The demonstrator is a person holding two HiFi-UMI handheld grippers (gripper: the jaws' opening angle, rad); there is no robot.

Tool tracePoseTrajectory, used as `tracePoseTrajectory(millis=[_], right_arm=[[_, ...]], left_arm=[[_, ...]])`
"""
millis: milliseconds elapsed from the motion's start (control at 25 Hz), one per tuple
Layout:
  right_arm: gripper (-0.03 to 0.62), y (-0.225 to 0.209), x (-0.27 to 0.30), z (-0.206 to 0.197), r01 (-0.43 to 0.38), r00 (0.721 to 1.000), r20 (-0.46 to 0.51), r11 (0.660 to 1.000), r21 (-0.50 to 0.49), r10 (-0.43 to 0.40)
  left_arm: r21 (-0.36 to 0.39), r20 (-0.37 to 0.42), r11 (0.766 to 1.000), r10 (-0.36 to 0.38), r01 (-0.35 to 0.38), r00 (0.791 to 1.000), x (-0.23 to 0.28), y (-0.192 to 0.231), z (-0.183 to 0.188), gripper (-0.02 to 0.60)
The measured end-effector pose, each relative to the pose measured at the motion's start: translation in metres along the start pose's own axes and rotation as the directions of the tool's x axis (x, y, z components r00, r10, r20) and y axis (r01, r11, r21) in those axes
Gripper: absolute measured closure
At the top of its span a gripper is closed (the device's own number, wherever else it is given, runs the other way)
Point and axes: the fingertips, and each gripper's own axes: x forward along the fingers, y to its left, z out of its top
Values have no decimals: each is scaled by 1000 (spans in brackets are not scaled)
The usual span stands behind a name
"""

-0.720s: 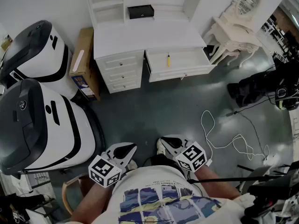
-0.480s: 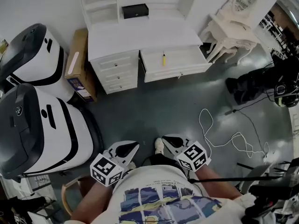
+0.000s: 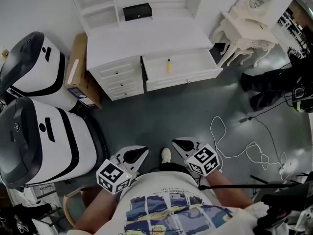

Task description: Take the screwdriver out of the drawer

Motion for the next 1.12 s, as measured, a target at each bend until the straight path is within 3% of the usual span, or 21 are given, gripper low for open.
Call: tracePoseTrajectory(millis=[560,800,1120], right_arm=[[568,-106,-25,-5,6,1000,7,998,66,-6],[568,-144,-9,15,24,999,26,995,92,-26],[568,-219,0,69,122,992,13,986,115,-124]], left_arm=[[-28,-16,999,35,-35,999,105,11,39,568],[-42,-51,999,20,-22,998,146,54,49,566],[-49,-74,998,-32,28,997,217,138,92,566]])
